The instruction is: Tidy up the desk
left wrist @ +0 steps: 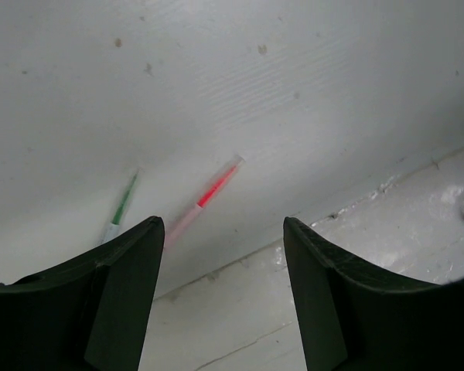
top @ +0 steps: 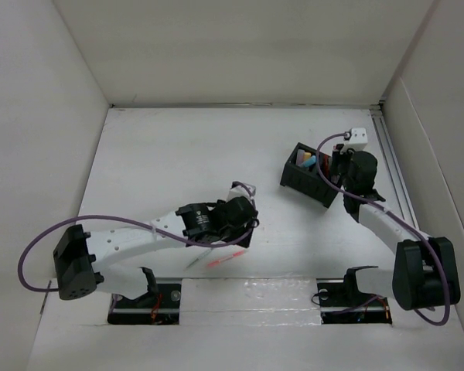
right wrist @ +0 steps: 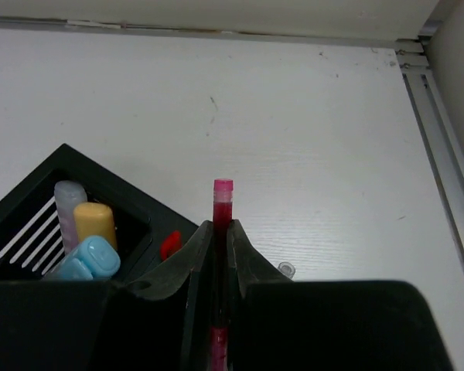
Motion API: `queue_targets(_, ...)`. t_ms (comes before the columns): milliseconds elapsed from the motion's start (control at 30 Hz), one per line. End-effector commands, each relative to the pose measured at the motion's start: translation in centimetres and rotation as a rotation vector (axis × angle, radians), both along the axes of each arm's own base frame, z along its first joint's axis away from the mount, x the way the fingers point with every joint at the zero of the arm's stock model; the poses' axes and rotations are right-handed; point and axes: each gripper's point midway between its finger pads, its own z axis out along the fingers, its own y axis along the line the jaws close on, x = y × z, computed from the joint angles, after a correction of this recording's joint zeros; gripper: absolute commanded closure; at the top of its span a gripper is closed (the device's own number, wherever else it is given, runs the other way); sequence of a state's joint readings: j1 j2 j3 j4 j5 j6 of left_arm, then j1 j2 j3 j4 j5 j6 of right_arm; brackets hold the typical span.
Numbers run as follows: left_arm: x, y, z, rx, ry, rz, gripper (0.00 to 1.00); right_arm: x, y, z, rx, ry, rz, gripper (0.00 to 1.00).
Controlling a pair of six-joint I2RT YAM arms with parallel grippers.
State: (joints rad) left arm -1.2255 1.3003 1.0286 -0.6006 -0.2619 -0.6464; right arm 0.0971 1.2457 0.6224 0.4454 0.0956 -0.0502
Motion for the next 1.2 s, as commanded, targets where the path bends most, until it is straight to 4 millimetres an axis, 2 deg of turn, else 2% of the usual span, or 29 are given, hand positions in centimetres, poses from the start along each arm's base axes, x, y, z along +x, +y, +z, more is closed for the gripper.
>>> queue_targets(0, 2.7, 2.3, 1.2, -0.069, 0.004, 0.134, 0.41, 0.2, 0.5, 3.4, 0.028, -0.138, 0.034, 0.86)
queue_targets(33, 2.8, 2.7, 1.0, -0.078, 0.023, 0.137, 0.41, -0.1, 0.7, 3.5, 0.029, -0.141, 0.043, 0.72)
queue_targets(67, 3.2, 3.3, 0.9, -0.072, 0.022, 0.154, 0.41, -0.3, 0.7, 3.5, 0.028, -0.141, 0.046, 0.66)
queue_targets(100, 3.8, 4.1, 1.0, -0.068, 0.014, 0.178, 0.41, -0.7, 0.7, 4.6, 0.024, -0.169, 0.053, 0.61)
queue_targets(133, 3.7, 4.5, 0.8, -0.05, 0.018, 0.178, 0.41, -0.8, 0.8, 5.1, 0.022, -0.178, 0.057, 0.53)
queue_targets(167, 3.9, 4.9, 0.7, -0.037, 0.016, 0.186, 0.41, -1.0, 0.7, 5.7, 0.019, -0.174, 0.057, 0.48)
queue_targets(200, 3.8, 5.2, 0.2, -0.006, 0.027, 0.18, 0.42, -1.2, 0.7, 6.9, 0.019, -0.184, 0.057, 0.41)
queue_targets(267, 3.3, 5.4, -0.3, 0.014, 0.051, 0.168, 0.42, -1.6, 0.6, 7.1, 0.015, -0.172, 0.051, 0.36)
queue_targets(333, 2.2, 5.7, -1.6, 0.047, 0.115, 0.169, 0.42, -1.9, 0.4, 8.8, 0.012, -0.185, 0.044, 0.31)
queue_targets(367, 1.9, 5.9, -2.1, 0.057, 0.136, 0.175, 0.43, -2.1, 0.4, 8.4, 0.009, -0.153, 0.048, 0.31)
queue_targets(433, 0.9, 6.5, -2.9, 0.069, 0.18, 0.191, 0.46, -2.5, 0.6, 8.7, 0.013, -0.137, 0.057, 0.31)
queue_targets(500, 0.1, 6.4, -2.7, 0.052, 0.188, 0.193, 0.5, -3.4, 0.5, 8.8, 0.022, -0.132, 0.056, 0.38)
queue_targets(533, -0.4, 6.7, -2.9, 0.055, 0.202, 0.196, 0.51, -3.8, 0.5, 8.3, 0.029, -0.124, 0.051, 0.53)
queue_targets(600, -0.7, 6.9, -2.8, 0.044, 0.21, 0.187, 0.53, -4.8, 0.5, 8.6, 0.039, -0.138, 0.054, 0.73)
queue_targets(633, -1.3, 7.1, -3.1, 0.05, 0.23, 0.173, 0.54, -5.2, 0.6, 8.1, 0.04, -0.128, 0.062, 0.95)
queue_targets(667, -1.6, 7.1, -3.3, 0.061, 0.236, 0.159, 0.55, -5.5, 0.7, 7.8, 0.041, -0.122, 0.066, 1.0)
queue_targets(733, -2.3, 7.7, -4.3, 0.104, 0.26, 0.154, 0.57, -6.1, 0.8, 7.7, 0.041, -0.12, 0.078, 1.0)
queue_targets(800, -2.4, 8.3, -5.3, 0.142, 0.268, 0.163, 0.67, -6.7, 1.5, 7.4, 0.046, -0.109, 0.122, 1.0)
queue_targets(967, -1.0, 8.0, -6.2, 0.177, 0.214, 0.166, 0.71, -7.3, 2.5, 6.6, 0.051, -0.094, 0.182, 0.99)
queue_targets(1067, 0.0, 8.2, -6.8, 0.236, 0.182, 0.186, 0.74, -7.5, 3.4, 6.6, 0.059, -0.097, 0.223, 0.92)
queue_targets(1133, 0.5, 7.7, -7.4, 0.237, 0.189, 0.185, 0.75, -7.6, 3.9, 6.7, 0.061, -0.099, 0.25, 0.85)
queue_targets(1167, 0.6, 7.5, -7.6, 0.235, 0.187, 0.178, 0.75, -7.7, 4.0, 6.9, 0.06, -0.104, 0.26, 0.84)
